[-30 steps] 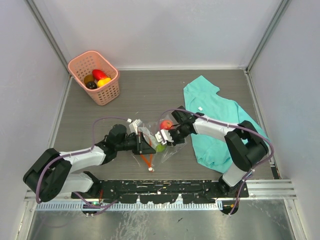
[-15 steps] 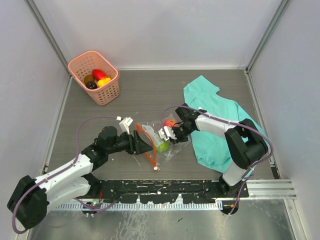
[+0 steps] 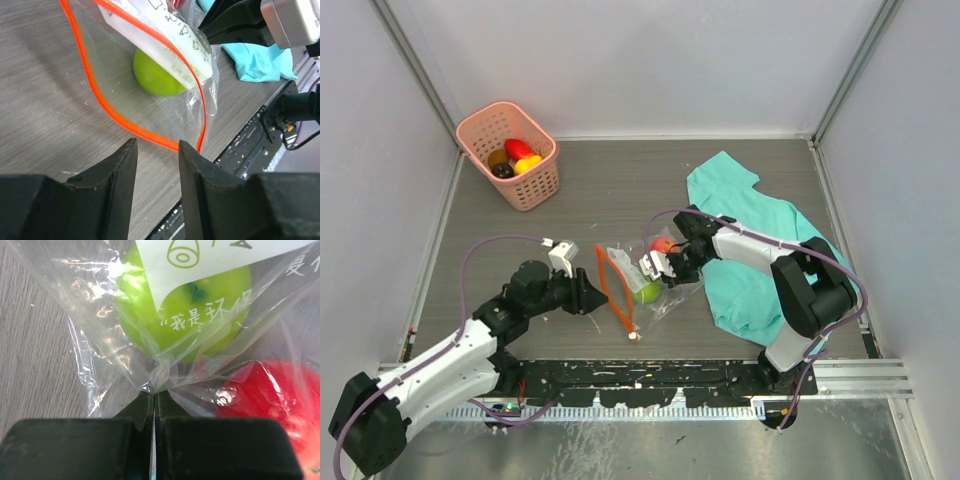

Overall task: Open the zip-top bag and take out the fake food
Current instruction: Pick up the fake fruit from the zipper food storage bag.

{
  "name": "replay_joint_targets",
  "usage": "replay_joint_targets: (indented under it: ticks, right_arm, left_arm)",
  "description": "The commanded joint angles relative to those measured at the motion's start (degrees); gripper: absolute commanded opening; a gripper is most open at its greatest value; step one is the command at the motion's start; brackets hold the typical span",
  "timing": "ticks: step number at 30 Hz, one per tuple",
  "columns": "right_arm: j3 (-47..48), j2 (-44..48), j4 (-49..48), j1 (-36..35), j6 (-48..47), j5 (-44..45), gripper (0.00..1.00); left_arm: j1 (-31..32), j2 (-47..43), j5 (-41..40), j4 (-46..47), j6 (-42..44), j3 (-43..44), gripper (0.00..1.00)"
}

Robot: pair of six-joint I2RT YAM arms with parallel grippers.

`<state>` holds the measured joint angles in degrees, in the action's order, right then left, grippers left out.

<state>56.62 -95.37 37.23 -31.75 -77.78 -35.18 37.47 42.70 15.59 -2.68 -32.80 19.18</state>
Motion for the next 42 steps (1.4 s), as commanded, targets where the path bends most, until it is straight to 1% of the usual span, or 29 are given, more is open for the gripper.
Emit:
replay_joint_targets:
  ticks: [1,7,12,17,19,22,27,30,32,33,35,38,42]
  right_arm:
    - [1.81,1.86,1.13,-0.14,-0.80,-1.47,0.01]
    - [2.29,2.01,1.76,-0.13,-0.75,-2.22,0.02]
    - [2.72,2.57,2.46,-0.15,-0.49,-3.25,0.03]
    - [3.01,3.53,2.97,-0.12,-0.29,-4.50,0.05]
    - [3.19,3.97,3.38,-0.16,-0.34,-5.06,0.10]
    - [3.53,4.91,3.91,-0.09,-0.35,-5.82,0.22]
    - [4.57,6.82,5.10,-0.07,0.15,-8.21,0.35]
    - [3.75,8.13,3.13,-0.07,1.46,-9.03,0.47]
    - [2.60,8.65,0.78,-0.23,2.89,-9.35,0.53]
    - [2.01,8.66,-0.28,-0.59,3.51,-9.33,0.54]
    - [1.18,8.19,-1.85,-1.35,4.33,-8.47,0.54]
    - [0.57,7.07,-4.71,-2.45,6.18,-4.92,0.54]
    - [0.27,5.89,-6.23,-2.62,7.20,-2.41,0.54]
  left_arm:
    - [0.31,4.71,0.73,13.32,7.03,-0.02,0.38]
    - [1.32,13.91,3.83,24.71,14.44,0.55,0.36]
    - [4.92,19.83,3.28,28.25,24.17,1.63,0.39]
    - [6.98,24.07,2.40,34.41,30.21,0.54,0.41]
    - [7.28,25.42,2.59,37.42,32.35,-0.23,0.42]
    - [7.70,27.08,2.87,40.43,35.40,-0.59,0.44]
    - [7.94,29.57,2.94,43.52,39.98,-1.36,0.47]
    - [7.99,29.59,4.24,44.19,41.94,-1.73,0.49]
    - [7.99,31.49,5.30,44.37,42.61,-1.89,0.53]
    - [7.93,31.63,5.70,44.46,42.77,-1.87,0.56]
    - [7.96,31.89,5.85,45.13,42.82,-2.14,0.63]
    - [8.02,32.39,5.88,47.55,42.95,-3.18,0.72]
    - [7.98,33.82,5.43,49.19,43.10,-3.36,0.80]
